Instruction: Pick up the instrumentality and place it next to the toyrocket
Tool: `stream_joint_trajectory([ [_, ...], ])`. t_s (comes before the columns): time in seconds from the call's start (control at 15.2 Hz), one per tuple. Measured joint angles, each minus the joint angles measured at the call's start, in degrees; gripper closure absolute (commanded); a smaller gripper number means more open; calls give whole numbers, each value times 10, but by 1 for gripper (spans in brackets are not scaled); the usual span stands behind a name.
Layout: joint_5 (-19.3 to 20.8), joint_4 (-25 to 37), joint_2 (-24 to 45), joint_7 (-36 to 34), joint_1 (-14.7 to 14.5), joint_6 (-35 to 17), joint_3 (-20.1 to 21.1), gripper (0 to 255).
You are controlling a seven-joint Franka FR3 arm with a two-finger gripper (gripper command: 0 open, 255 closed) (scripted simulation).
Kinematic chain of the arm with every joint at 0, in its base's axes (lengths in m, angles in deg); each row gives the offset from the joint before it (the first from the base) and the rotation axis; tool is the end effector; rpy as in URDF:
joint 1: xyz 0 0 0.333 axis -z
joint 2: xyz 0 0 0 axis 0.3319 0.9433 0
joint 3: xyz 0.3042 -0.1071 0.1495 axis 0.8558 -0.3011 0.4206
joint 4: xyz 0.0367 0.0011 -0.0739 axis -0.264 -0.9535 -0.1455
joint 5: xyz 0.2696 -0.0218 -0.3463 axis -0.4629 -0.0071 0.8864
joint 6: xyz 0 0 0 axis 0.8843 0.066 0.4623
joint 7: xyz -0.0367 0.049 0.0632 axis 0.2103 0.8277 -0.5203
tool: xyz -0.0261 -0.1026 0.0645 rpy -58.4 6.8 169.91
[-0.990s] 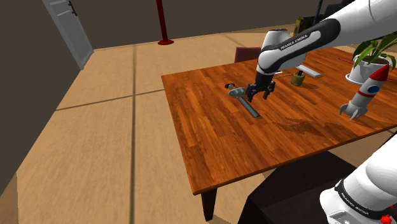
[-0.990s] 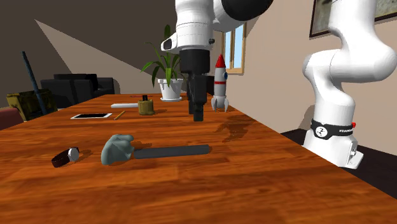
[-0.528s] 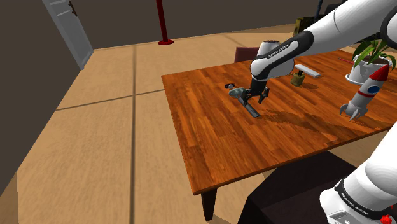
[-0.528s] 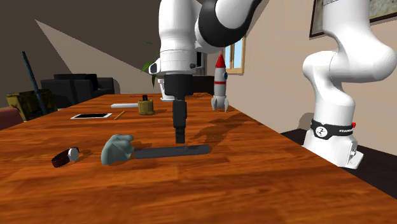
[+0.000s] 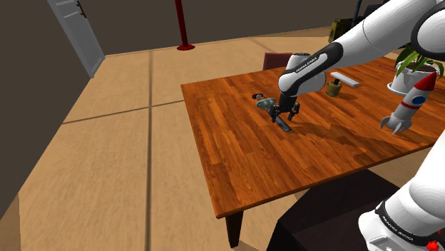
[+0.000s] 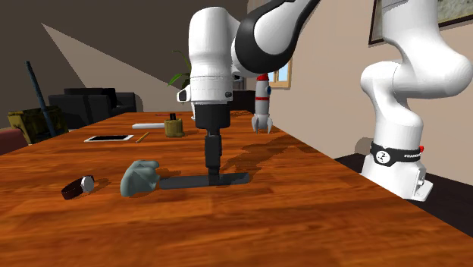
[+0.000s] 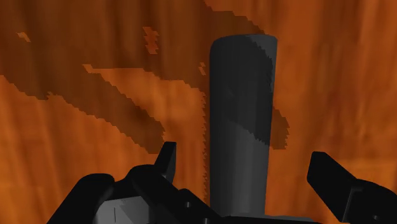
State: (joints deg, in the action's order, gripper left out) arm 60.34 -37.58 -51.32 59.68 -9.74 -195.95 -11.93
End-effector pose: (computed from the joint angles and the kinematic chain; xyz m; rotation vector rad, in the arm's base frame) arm 0.5798 -0.1254 0.2563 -2.9922 0.6413 -0.0124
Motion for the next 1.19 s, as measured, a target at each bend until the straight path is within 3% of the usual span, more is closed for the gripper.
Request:
stream_joint_trajectory([
  [0.2, 0, 0, 1, 0, 0, 0, 0, 0],
  [0.26, 0, 0, 1, 0, 0, -1, 0, 255],
  [1.19, 4, 4, -16, -4, -1, 19, -1, 255],
])
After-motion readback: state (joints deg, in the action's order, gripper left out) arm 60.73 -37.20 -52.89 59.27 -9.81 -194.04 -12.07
